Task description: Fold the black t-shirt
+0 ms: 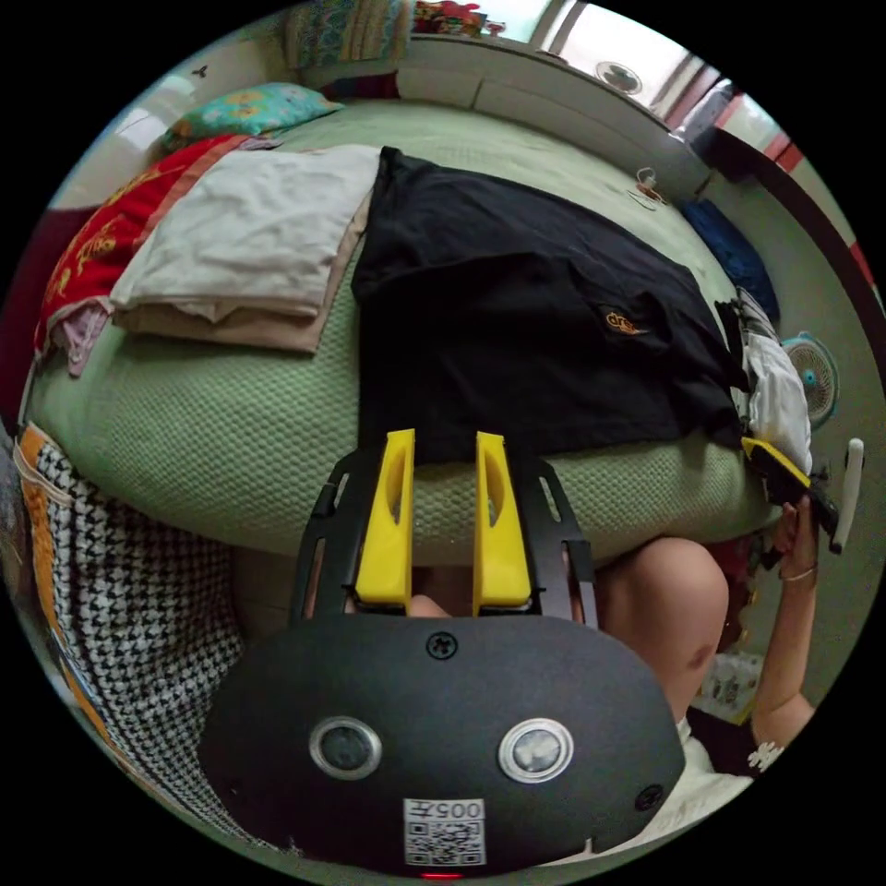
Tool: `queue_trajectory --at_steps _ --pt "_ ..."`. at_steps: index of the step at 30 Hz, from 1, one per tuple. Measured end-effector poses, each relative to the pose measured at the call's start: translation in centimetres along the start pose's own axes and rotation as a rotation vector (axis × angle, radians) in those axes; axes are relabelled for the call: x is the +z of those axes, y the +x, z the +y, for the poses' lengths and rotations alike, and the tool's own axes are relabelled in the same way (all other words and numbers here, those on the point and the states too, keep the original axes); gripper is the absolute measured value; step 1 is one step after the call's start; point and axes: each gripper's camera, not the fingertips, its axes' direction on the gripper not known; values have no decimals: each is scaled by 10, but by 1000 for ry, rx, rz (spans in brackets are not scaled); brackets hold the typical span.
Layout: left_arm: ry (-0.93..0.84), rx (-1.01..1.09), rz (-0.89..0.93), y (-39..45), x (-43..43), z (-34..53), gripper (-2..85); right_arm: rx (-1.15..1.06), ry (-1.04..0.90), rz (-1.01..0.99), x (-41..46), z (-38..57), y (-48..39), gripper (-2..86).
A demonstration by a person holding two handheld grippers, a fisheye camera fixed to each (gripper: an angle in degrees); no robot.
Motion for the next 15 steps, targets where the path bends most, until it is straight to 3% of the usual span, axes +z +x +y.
queue_trajectory --at_steps 10,15 --pt "31 -42 -88 5 9 15 75 165 33 16 6 21 10 64" --pt "19 8 -96 6 -3 22 24 127 108 -5 -16 38 10 -12"
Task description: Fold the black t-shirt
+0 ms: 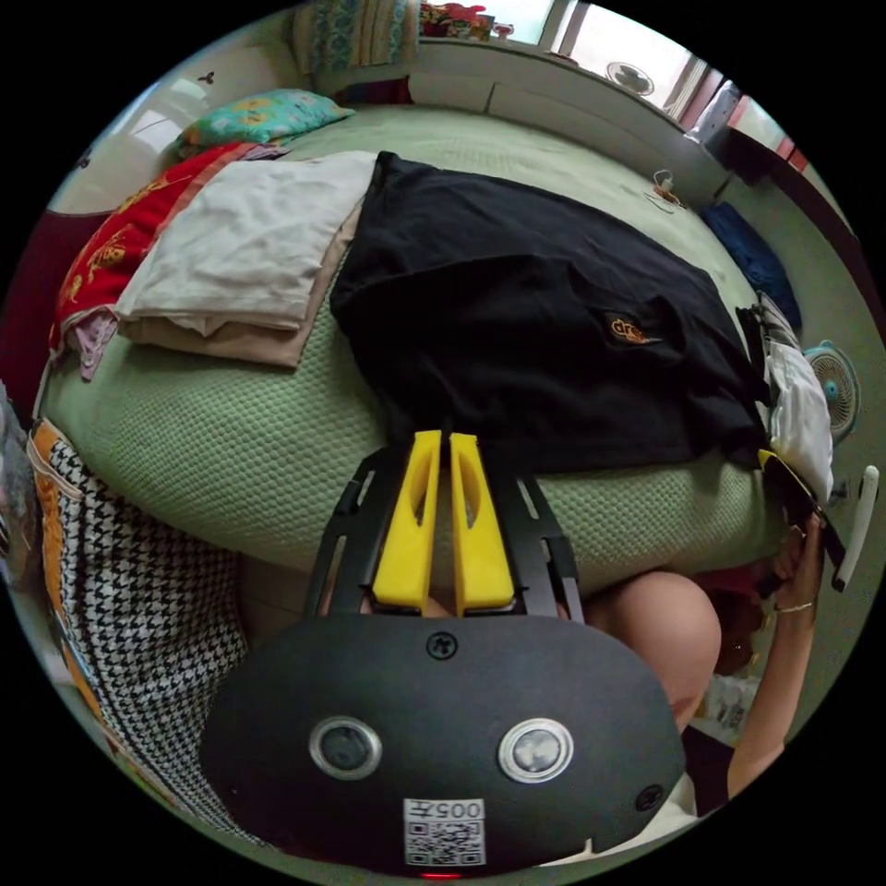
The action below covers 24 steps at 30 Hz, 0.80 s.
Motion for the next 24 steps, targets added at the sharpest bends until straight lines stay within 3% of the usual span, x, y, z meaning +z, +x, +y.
queue_trajectory --at_steps 6,13,18,24 --pt "18 28 11 -26 -37 20 19 -15 18 -19 -42 24 21 -16" --pt "-155 -32 -45 -45 -2 52 46 25 -102 -36 -17 58 41 -15" --pt "-69 -77 -4 -63 -20 76 46 35 -146 -69 -31 68 48 -8" --pt "126 152 112 -30 -49 55 96 -224 -18 -249 -71 62 7 59"
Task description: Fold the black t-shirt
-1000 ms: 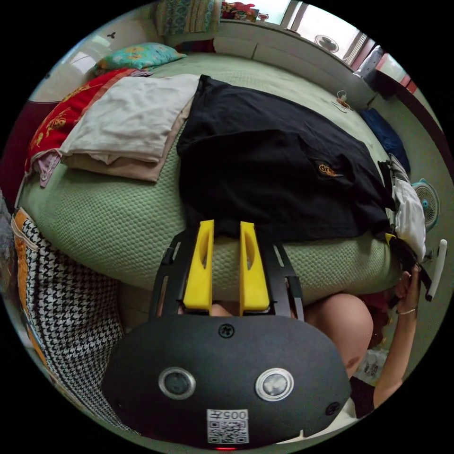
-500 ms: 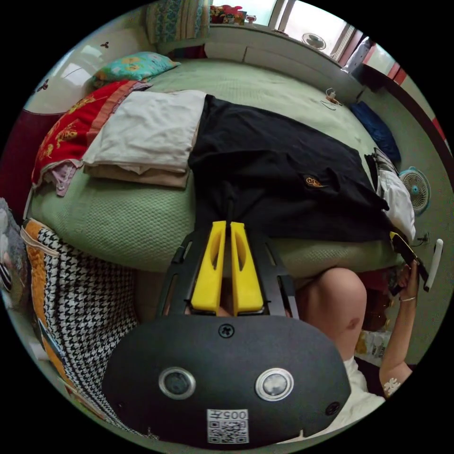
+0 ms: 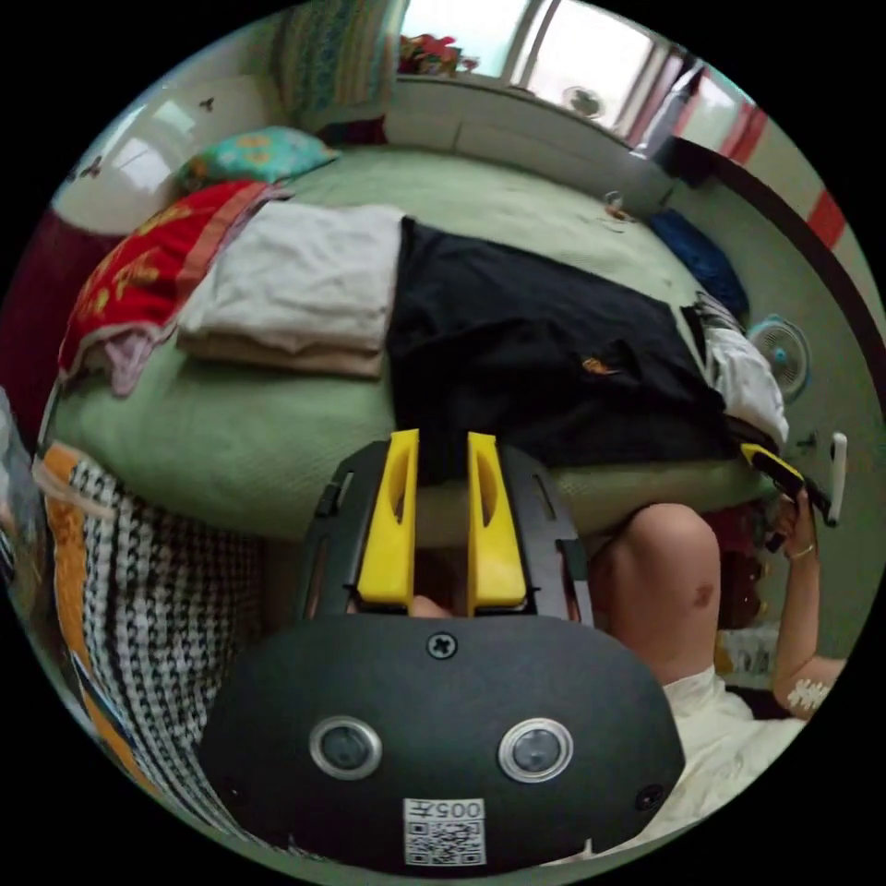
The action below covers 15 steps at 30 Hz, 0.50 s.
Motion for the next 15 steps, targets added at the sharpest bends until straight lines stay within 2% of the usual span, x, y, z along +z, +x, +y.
queue_trajectory --at_steps 5,10,15 --pt "-20 137 44 33 35 -55 114 -212 27 -69 18 -50 -49 98" --pt "-123 225 78 59 75 -91 135 -330 -64 -49 62 -102 -82 119" --pt "-186 258 31 78 109 -99 124 -414 -193 -20 110 -128 -109 108"
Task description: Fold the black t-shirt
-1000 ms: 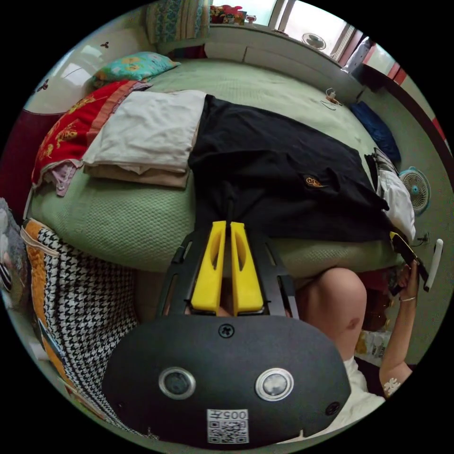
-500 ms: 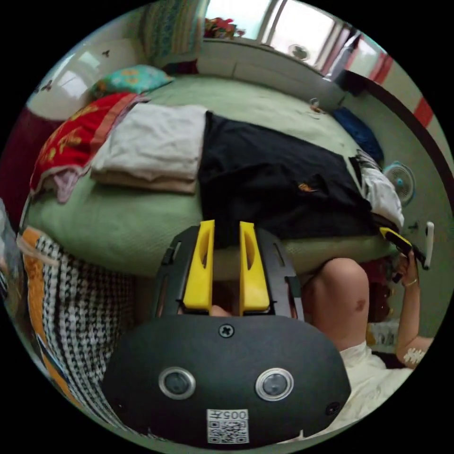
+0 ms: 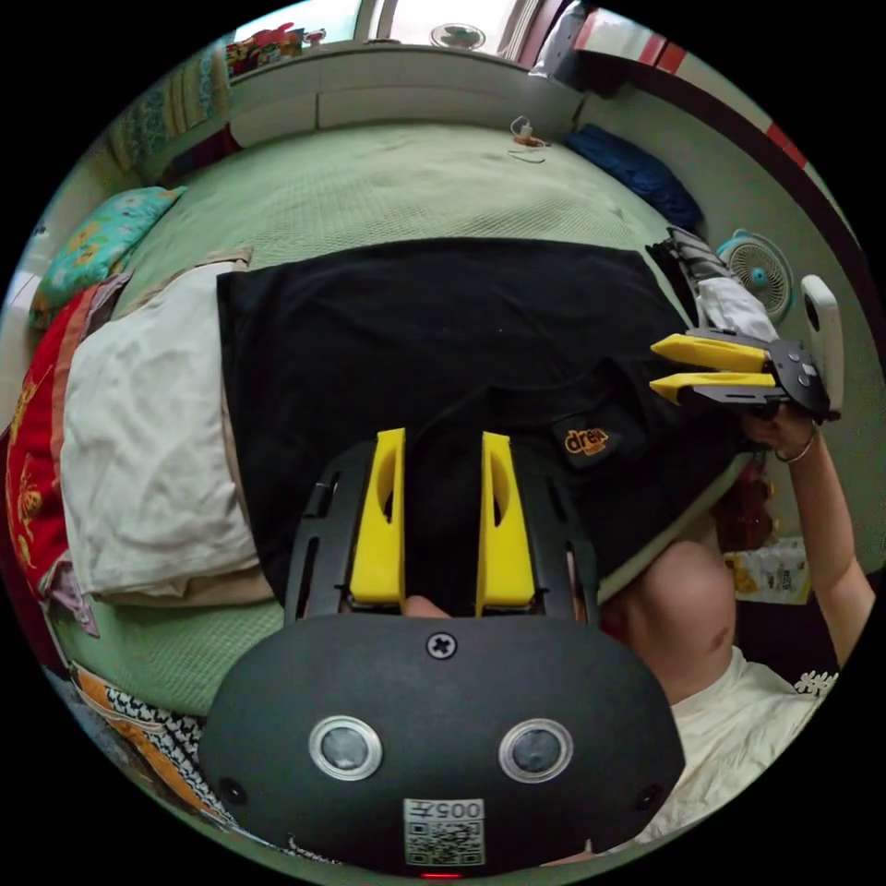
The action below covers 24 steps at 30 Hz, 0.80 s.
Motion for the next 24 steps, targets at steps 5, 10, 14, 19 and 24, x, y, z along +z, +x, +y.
queue_trajectory --at_steps 5,10,14,19,24 --pt "38 -22 4 17 6 5 68 -29 -19 38 9 2 -15 25" --pt "107 21 -10 45 -14 22 41 -44 116 -11 -32 27 -32 -15" --pt "138 47 -14 73 -29 52 41 -83 191 -59 -67 64 -55 -16" --pt "101 5 14 98 -19 93 56 -132 172 -52 -73 117 -85 -16" --pt "40 -89 67 115 3 122 56 -30 64 -62 -54 160 -86 -13"
